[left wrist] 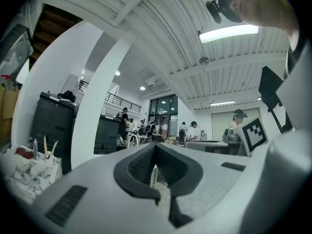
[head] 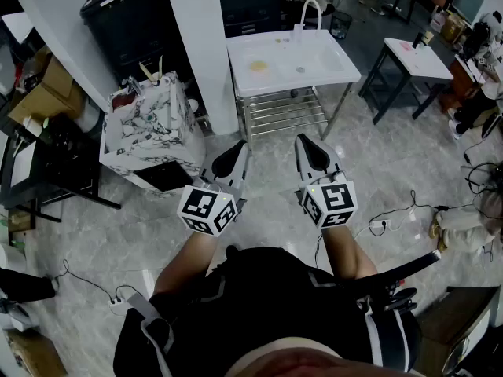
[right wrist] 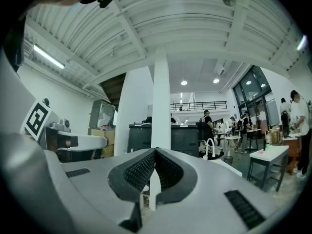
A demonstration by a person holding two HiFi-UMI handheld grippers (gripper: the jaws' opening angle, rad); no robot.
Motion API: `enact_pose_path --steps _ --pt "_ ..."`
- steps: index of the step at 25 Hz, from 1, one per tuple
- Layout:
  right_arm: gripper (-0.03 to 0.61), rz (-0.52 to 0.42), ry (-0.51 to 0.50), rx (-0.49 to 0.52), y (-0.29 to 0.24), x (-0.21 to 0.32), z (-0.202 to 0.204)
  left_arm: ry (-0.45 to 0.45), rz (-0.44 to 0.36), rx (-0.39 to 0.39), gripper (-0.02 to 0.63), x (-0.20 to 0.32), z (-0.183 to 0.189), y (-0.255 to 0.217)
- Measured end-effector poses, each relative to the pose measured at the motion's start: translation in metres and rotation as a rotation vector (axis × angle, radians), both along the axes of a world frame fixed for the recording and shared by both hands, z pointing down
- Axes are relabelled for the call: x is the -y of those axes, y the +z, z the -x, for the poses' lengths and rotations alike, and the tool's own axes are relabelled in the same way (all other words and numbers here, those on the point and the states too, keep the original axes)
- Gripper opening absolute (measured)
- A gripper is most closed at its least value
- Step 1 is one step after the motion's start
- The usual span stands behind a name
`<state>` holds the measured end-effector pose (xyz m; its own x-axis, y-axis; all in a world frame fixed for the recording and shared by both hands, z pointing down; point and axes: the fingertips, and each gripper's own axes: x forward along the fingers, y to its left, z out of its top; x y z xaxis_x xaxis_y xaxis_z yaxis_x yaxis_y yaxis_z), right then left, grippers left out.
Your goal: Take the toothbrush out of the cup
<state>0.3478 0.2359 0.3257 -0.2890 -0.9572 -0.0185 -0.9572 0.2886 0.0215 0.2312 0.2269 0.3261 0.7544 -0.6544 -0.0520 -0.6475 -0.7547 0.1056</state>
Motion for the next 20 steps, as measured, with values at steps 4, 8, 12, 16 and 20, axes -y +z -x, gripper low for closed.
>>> enact_pose_path --steps 4,8,12,16,20 --pt "0.020 0.004 0.005 -0.010 0.001 0.002 0.006 -0.002 -0.004 -0.001 0.003 0.000 0.006 -0.001" --pt "0.020 0.000 0.005 -0.013 0.000 0.002 0.012 -0.011 -0.007 0.000 0.003 0.001 0.012 -0.002" --pt "0.020 0.002 -0.008 -0.033 0.003 0.002 0.024 -0.021 0.007 -0.009 0.003 0.006 0.018 0.001" --pt "0.021 0.004 0.000 -0.014 0.001 0.006 0.029 -0.024 0.005 -0.018 0.003 0.009 0.024 -0.003" --pt "0.021 -0.009 0.014 0.000 -0.003 0.011 0.038 -0.052 0.009 -0.023 0.003 0.015 0.039 -0.002"
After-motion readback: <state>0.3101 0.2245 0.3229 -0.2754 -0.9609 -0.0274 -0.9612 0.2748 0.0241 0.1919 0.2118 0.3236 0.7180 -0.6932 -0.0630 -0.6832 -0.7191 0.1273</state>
